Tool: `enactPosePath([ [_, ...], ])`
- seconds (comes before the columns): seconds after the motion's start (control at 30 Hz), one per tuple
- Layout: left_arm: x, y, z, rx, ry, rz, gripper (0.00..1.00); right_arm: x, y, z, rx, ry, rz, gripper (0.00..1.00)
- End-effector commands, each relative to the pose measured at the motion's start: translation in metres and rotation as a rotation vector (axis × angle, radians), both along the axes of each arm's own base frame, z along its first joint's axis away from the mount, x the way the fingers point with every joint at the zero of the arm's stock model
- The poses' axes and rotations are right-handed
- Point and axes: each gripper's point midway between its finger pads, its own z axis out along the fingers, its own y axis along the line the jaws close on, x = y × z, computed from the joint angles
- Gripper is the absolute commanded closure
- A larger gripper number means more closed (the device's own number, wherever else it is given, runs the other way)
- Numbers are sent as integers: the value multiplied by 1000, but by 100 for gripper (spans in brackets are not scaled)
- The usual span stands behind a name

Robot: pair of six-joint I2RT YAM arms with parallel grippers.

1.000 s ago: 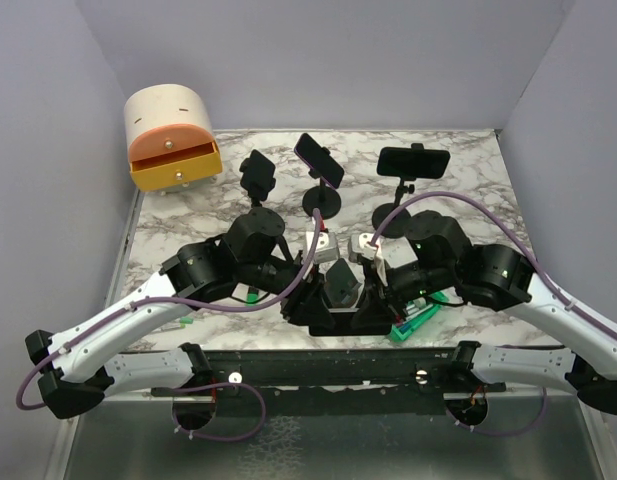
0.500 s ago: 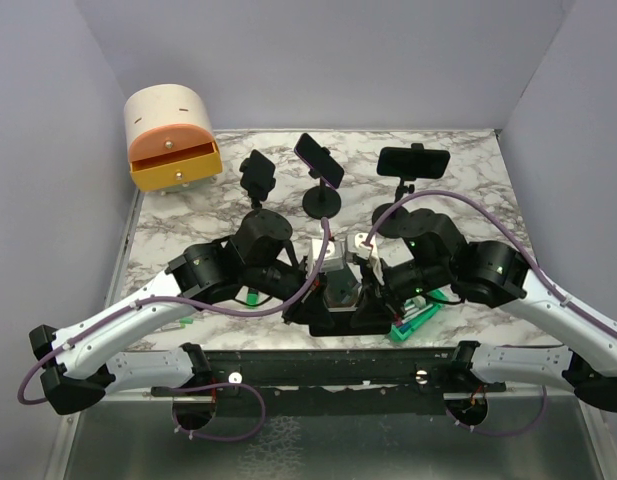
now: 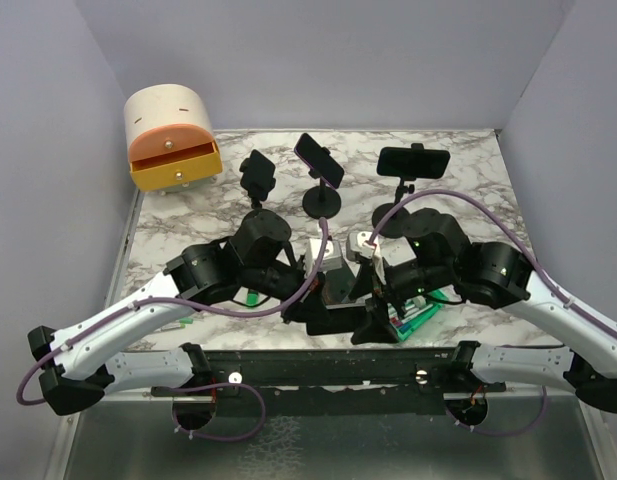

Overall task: Remove the phone from the phone stand
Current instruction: Remove the phone from the phone stand, then place the phone at the center of the board.

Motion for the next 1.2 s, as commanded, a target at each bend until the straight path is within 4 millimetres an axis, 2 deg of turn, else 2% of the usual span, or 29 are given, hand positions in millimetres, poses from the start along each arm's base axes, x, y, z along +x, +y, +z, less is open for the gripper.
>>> enactPosePath([
  [0.0, 19, 1, 27, -93, -100, 122, 100, 8, -2, 36, 107, -74, -66, 0],
  [0.13, 44, 15, 29, -112, -168, 316, 100, 32, -12, 61, 205, -166, -245, 0],
  [0.2, 56, 25, 36, -176, -196, 428, 100, 42, -18, 74, 275, -202, -332, 0],
  [0.27, 68, 39, 39, -236, -197, 563, 100, 50, -25, 83, 349, -227, -415, 0],
  [0.33, 82, 57, 33, -266, -175, 721, 100, 60, -32, 85, 401, -237, -498, 0],
  [0.43, 99, 79, 4, -256, -101, 932, 100, 76, -41, 78, 445, -239, -627, 0],
  [0.5, 107, 91, -26, -229, -47, 1051, 100, 86, -49, 72, 475, -240, -707, 0],
  [0.6, 114, 103, -55, -238, 41, 1186, 100, 92, -57, 68, 534, -229, -777, 0],
  [0.7, 122, 108, -83, -226, 99, 1286, 100, 93, -62, 62, 556, -216, -805, 1],
  [0.83, 129, 98, -113, -244, 173, 1343, 100, 93, -65, 49, 539, -196, -824, 1],
  [1.0, 141, 84, -137, -257, 220, 1392, 100, 93, -64, 31, 497, -170, -832, 2],
  [1.17, 151, 74, -152, -275, 278, 1449, 100, 92, -63, 18, 483, -147, -836, 2],
])
